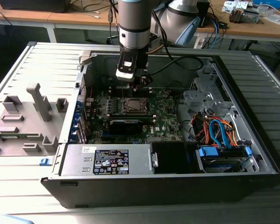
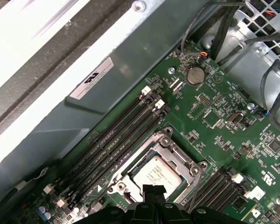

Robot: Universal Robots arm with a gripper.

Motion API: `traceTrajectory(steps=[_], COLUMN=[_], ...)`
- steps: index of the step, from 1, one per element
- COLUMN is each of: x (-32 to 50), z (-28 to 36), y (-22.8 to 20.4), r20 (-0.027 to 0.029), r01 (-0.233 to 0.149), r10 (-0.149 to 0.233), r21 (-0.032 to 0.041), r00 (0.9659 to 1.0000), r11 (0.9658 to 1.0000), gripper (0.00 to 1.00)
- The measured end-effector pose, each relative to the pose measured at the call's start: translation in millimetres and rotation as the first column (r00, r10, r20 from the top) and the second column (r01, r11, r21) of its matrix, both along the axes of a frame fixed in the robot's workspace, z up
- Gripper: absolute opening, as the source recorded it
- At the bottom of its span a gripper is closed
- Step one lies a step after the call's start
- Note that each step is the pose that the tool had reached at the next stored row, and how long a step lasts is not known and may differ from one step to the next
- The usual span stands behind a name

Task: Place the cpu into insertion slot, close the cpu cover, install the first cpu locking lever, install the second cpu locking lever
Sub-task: 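Install the first cpu locking lever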

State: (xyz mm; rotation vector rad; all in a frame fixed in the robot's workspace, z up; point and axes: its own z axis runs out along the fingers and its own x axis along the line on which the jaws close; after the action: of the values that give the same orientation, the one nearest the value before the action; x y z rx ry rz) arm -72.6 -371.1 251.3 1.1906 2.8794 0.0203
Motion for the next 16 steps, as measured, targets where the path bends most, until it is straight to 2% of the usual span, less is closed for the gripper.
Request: traceTrajectory(steps=[16], x=[0.0], z=[0.0], y=[0.0], r20=[0.0000], r01=[-0.008], r10=[0.008], r21=[0.0000], r00=[1.0000], r11=[1.0000], gripper=[0.11])
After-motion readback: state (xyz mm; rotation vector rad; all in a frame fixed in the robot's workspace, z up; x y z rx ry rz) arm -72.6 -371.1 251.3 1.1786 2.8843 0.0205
